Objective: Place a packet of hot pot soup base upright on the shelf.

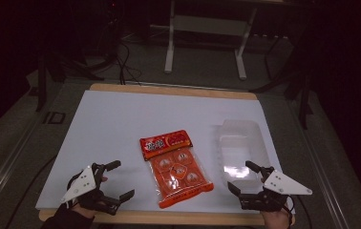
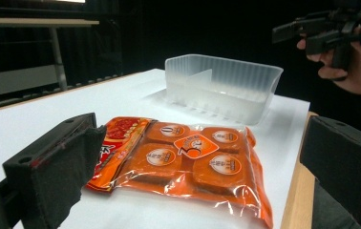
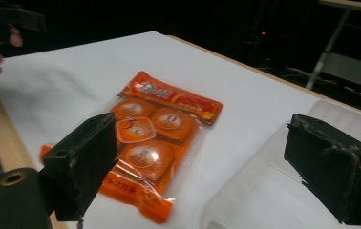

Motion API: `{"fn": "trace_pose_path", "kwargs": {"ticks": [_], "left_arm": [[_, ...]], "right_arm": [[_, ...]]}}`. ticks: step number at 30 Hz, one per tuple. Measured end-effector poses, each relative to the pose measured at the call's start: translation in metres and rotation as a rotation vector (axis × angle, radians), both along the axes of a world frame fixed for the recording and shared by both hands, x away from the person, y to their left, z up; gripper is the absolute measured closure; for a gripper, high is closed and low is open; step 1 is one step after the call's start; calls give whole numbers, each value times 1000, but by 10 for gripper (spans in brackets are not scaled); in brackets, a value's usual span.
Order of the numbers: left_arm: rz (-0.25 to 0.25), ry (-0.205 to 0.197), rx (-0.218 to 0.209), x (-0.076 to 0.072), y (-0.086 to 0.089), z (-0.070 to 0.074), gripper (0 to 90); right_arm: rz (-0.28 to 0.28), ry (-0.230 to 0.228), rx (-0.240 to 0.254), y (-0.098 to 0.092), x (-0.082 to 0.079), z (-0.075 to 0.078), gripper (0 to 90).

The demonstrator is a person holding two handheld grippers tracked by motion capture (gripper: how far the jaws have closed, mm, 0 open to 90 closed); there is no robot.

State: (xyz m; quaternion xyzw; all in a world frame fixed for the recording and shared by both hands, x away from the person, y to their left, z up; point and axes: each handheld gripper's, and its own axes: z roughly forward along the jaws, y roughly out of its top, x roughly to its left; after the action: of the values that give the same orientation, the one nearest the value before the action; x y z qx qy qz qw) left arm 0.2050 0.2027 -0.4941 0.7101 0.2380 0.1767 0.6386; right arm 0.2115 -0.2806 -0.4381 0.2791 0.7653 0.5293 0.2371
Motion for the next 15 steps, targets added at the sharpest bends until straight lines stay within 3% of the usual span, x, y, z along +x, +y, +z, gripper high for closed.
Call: {"fn": "trace_pose_path", "kwargs": {"ticks": [5, 7, 15], "left_arm": [[19, 12, -4, 0, 3, 1, 2], [16, 29, 15, 0, 4, 3, 2], [-81, 78, 77, -1, 0, 8, 1]], "right_arm": [[16, -2, -2, 2, -2, 0, 108], [21, -9, -9, 4, -3, 0, 109], [54, 10, -13, 7, -3, 0, 108]]}}
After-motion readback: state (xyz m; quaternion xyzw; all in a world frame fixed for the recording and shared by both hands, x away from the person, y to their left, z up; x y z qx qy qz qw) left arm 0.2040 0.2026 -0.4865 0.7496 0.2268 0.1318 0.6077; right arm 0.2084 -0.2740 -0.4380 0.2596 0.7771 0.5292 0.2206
